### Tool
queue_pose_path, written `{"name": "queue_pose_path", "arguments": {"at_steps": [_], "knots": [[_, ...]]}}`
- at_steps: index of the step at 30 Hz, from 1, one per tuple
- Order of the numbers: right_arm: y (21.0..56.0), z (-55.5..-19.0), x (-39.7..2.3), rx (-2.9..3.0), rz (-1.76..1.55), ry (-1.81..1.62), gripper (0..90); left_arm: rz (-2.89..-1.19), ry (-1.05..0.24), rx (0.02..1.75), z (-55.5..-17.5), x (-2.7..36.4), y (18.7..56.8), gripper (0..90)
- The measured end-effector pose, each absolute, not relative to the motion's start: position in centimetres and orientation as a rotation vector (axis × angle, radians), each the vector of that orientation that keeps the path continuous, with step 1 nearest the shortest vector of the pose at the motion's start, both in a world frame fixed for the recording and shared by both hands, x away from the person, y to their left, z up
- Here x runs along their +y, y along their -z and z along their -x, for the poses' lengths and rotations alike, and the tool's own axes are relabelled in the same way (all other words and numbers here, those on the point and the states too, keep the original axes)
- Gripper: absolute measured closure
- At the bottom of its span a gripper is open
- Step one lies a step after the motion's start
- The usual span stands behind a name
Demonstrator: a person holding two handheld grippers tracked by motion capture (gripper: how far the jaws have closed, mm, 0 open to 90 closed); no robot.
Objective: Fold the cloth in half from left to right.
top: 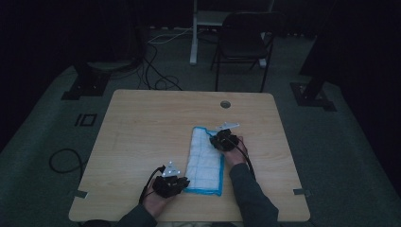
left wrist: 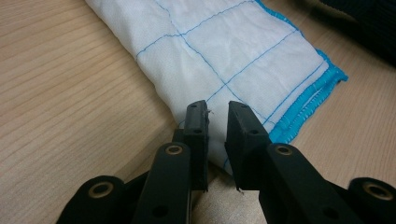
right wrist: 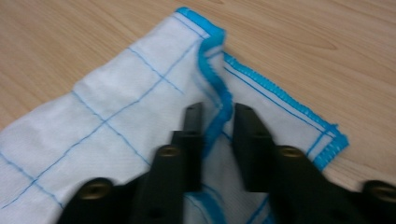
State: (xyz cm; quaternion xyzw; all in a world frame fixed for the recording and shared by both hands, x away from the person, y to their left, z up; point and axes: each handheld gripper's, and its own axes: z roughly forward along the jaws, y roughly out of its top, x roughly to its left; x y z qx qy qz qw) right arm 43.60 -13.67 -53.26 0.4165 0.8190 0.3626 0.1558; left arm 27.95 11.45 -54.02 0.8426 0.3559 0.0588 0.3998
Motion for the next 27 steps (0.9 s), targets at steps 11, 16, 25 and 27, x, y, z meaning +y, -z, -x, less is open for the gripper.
{"name": "queue_pose_path", "arguments": {"at_steps": [11,16,25,27], "knots": [[51.3,-44.0,-16.5,2.171,-1.284,-1.031,90.0,-2.135,-0.149,0.897,-27.9,11.5,54.0,78.4],[51.7,-44.4,-16.2,2.215,-1.321,-1.072,75.0,-2.135,-0.150,0.898,-27.9,11.5,54.0,78.4],[53.0,-45.1,-14.0,2.279,-1.315,-1.017,65.0,-2.128,-0.148,0.896,-27.9,11.5,54.1,78.3],[53.1,-45.2,-13.4,2.309,-1.275,-1.009,65.1,-2.128,-0.148,0.895,-27.9,11.5,54.1,78.3]]}}
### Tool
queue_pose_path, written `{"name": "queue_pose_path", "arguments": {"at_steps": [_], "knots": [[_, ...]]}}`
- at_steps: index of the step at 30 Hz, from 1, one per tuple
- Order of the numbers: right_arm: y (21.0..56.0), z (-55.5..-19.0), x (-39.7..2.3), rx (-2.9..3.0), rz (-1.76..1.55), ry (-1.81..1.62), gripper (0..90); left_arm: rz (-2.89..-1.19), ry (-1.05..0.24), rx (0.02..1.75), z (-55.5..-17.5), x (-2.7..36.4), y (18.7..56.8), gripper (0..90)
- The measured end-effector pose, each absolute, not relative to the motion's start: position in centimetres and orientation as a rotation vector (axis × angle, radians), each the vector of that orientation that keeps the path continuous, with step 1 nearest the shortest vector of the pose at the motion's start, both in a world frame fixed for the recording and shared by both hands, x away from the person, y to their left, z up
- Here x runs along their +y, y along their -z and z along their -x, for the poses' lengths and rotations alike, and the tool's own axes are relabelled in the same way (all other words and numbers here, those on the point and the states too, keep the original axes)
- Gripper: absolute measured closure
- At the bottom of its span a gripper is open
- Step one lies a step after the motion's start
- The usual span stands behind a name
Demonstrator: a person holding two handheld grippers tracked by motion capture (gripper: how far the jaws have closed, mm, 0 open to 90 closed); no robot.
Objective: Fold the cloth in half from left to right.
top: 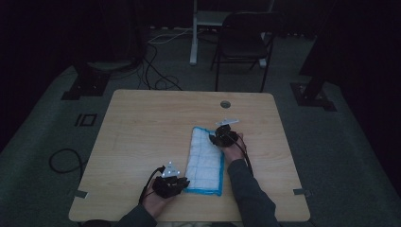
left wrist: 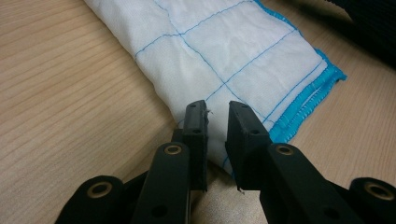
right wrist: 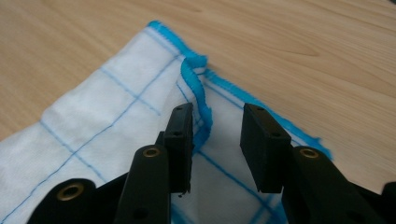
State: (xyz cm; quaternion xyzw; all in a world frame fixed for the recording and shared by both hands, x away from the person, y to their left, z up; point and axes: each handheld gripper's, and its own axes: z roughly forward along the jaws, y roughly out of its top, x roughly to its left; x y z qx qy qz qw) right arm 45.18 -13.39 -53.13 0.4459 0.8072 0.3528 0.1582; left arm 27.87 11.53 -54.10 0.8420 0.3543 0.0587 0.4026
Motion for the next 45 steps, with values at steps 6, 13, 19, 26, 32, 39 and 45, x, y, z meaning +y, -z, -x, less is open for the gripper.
{"name": "queue_pose_path", "arguments": {"at_steps": [6,13,19,26,32,39,45], "knots": [[53.0,-44.9,-12.6,2.366,-1.183,-0.979,88.5,-2.128,-0.149,0.893,-27.8,11.5,54.1,78.2],[51.8,-45.0,-14.6,2.233,-1.256,-1.001,90.0,-2.129,-0.149,0.892,-27.8,11.6,54.1,78.1],[50.9,-45.3,-16.2,2.164,-1.299,-0.981,90.0,-2.126,-0.143,0.895,-27.7,11.5,54.0,77.1],[50.9,-45.7,-16.9,2.133,-1.322,-0.905,89.4,-2.119,-0.128,0.876,-27.6,11.5,53.8,74.8],[50.9,-45.4,-16.9,2.140,-1.335,-0.928,84.1,-2.082,-0.137,0.878,-27.9,11.7,53.1,72.5],[51.3,-45.0,-16.3,2.173,-1.328,-0.959,78.2,-2.058,-0.180,0.886,-29.3,11.9,52.3,69.6],[51.9,-44.7,-15.9,2.201,-1.321,-0.965,74.8,-2.029,-0.237,0.893,-31.6,12.1,51.5,67.3]]}}
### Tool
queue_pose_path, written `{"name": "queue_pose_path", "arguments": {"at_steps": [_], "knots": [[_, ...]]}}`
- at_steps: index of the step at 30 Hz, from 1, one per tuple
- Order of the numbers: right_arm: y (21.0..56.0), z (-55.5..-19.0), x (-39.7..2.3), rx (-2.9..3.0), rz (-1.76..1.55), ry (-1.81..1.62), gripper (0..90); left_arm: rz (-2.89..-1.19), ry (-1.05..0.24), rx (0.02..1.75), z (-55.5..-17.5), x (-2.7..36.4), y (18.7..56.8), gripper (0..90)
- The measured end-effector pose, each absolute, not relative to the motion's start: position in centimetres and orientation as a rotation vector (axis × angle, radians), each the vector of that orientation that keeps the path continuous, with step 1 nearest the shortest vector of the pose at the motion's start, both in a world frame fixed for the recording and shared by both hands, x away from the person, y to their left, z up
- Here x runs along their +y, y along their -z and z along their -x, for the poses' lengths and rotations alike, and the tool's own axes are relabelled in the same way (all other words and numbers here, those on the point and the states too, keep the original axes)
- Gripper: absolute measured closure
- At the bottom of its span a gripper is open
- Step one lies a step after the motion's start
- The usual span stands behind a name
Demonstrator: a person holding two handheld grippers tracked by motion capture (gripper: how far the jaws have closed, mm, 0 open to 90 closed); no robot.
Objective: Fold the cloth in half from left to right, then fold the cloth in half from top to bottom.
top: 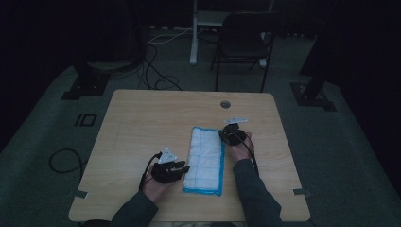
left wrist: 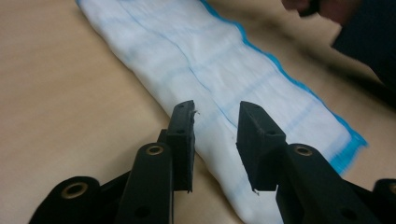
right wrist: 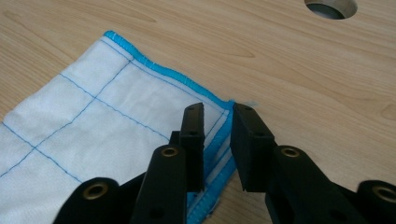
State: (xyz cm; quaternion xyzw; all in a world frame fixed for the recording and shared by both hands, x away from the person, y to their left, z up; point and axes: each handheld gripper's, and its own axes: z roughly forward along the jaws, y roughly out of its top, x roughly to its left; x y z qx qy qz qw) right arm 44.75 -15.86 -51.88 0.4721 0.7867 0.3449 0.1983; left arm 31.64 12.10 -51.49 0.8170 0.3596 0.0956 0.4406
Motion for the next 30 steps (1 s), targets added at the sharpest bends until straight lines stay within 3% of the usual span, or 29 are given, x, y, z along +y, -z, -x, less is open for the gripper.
{"name": "queue_pose_path", "arguments": {"at_steps": [30], "knots": [[52.0,-44.2,-15.7,2.201,-1.329,-1.005,60.9,-1.970,-0.376,1.002,-40.5,10.4,51.6,62.6]]}}
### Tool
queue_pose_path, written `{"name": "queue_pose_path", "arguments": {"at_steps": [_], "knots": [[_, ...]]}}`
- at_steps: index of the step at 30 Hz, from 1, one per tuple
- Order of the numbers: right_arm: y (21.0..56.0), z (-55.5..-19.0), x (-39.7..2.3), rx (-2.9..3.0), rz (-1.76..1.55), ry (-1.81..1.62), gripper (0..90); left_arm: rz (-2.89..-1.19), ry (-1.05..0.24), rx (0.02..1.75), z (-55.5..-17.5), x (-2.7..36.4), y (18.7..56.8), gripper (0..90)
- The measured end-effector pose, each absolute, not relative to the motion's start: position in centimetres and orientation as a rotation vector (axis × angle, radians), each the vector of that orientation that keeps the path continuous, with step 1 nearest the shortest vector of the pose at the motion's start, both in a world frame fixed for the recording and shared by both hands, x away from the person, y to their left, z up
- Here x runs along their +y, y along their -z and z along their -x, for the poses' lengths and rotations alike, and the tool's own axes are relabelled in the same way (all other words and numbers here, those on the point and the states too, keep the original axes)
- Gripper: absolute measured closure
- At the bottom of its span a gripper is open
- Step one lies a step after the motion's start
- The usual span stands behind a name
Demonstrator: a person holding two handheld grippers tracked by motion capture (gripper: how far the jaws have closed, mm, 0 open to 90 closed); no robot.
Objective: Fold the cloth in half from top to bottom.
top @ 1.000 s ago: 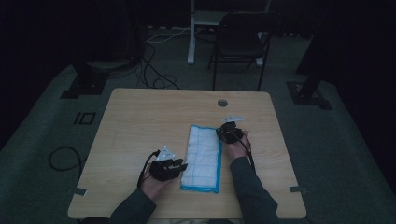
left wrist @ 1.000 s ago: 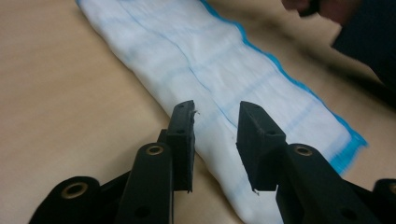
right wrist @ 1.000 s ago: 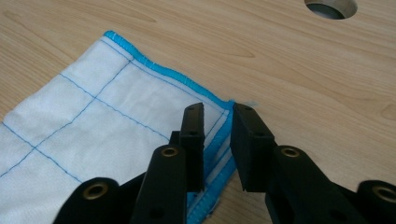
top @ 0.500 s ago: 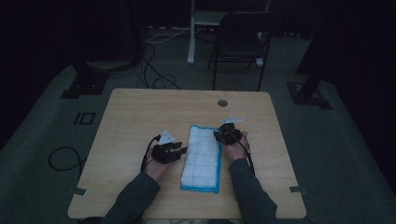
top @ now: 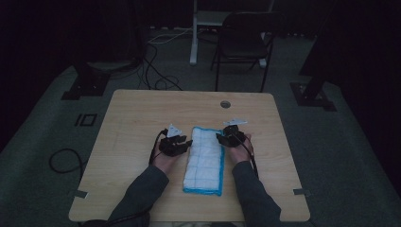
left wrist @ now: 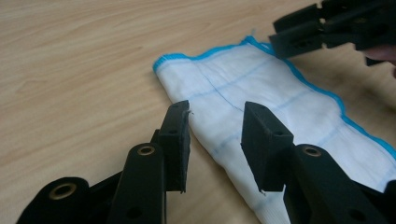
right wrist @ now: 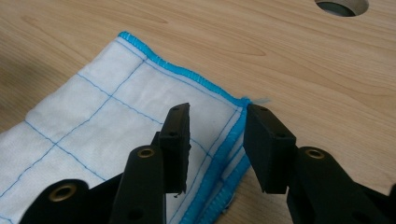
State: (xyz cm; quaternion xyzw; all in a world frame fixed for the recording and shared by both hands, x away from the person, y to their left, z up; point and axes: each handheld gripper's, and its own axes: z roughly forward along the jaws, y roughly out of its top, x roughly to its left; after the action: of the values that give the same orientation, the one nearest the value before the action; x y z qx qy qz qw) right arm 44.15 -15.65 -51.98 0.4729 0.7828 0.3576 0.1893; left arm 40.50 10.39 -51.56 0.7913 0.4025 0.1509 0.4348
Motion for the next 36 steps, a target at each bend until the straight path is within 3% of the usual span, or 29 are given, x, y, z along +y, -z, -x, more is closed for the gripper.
{"name": "queue_pose_path", "arguments": {"at_steps": [25,36], "knots": [[52.3,-45.3,-16.9,2.159,-1.484,-1.034,58.1,-1.983,-0.365,1.157,-46.0,9.0,53.2,60.7],[52.9,-46.5,-15.4,2.167,-1.527,-0.921,52.3,-2.012,-0.359,1.178,-46.9,8.3,54.1,59.2]]}}
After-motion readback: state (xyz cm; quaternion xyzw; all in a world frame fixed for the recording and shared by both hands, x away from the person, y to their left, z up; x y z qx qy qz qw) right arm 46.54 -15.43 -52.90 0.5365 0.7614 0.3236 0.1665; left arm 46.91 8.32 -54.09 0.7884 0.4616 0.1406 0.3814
